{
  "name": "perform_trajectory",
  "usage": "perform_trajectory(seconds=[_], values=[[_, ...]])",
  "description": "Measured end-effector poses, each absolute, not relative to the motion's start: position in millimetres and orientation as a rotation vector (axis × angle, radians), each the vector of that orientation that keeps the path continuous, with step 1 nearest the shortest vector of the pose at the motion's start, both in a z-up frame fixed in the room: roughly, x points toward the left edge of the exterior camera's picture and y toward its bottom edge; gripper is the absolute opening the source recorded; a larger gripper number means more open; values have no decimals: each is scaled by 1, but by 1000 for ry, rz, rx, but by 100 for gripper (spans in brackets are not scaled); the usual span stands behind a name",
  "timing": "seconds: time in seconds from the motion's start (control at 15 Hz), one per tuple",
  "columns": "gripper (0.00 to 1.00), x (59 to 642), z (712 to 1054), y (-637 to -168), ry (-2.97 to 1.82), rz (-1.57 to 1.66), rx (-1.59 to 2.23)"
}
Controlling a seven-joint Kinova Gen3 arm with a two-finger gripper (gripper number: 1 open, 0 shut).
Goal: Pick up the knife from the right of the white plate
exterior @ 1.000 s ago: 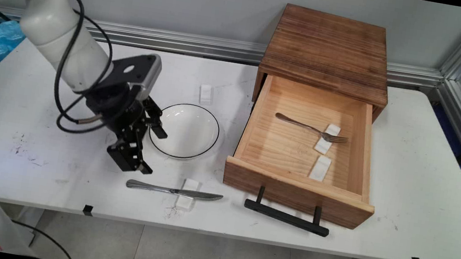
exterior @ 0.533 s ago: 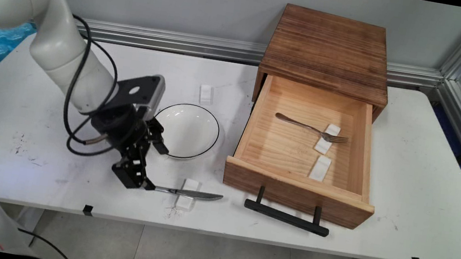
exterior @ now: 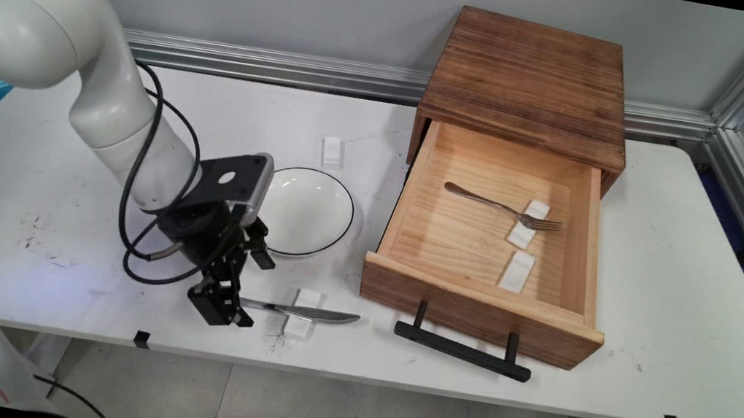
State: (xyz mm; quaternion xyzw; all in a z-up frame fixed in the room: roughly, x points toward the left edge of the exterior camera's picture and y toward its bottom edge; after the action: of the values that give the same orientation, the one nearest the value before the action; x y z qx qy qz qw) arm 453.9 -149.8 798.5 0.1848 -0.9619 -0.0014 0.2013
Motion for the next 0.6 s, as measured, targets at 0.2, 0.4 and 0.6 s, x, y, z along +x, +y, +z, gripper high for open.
perform_trajectory(seconds=[0.2,0.4,0.6], values=[[100,453,790,-151,-2699,-8,502],[100,453,784,-153,-2709,-7,491],[100,451,780,-154,-2717,-4,489]])
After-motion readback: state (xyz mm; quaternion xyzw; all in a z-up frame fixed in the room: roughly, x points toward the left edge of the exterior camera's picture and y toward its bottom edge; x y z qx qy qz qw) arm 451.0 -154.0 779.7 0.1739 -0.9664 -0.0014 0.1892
